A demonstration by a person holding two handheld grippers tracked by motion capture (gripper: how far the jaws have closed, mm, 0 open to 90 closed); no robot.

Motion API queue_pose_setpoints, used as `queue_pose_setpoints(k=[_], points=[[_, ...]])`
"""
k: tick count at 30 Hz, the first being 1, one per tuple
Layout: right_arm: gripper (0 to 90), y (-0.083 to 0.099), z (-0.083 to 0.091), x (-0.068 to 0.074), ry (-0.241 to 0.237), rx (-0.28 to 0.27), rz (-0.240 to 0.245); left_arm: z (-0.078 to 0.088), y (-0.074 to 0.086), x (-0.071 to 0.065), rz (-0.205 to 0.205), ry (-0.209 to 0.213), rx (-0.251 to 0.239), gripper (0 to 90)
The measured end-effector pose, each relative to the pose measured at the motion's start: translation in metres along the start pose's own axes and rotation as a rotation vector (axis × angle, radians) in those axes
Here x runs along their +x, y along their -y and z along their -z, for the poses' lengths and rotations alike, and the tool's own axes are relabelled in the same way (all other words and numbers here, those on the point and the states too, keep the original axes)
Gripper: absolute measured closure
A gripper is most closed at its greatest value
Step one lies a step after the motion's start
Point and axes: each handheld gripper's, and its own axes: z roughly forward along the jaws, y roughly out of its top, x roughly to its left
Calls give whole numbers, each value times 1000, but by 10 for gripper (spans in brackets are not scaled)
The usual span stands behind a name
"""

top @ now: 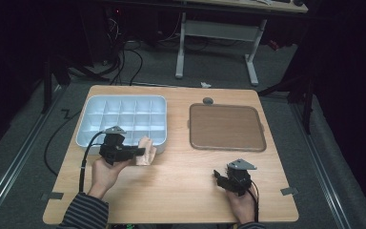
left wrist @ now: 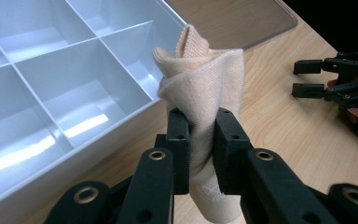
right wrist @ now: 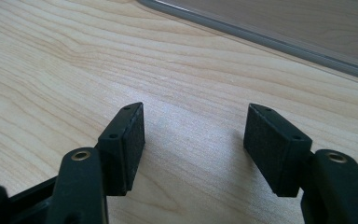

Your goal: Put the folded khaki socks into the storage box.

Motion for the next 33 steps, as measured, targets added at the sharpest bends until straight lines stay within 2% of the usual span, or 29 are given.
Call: queue_pose_setpoints(k=[3,10,16,19,25,33], points=[[384,0,0,0,0,0,1,3,-1,3,12,-1,-9,788],[384,0,0,0,0,0,1,9,-7,5,5,-17,-20,788],[384,0,0,0,0,0,1,13,-8,14,29,-20,-32,788],[384,0,0,0,0,0,0,20,-8,14,29,-34,-65,789],[383,0,0,0,0,0,1,28,-10,22,42,-59,-68,789],[383,0,0,0,0,0,1,29,-15,25,39,-68,-63,789]])
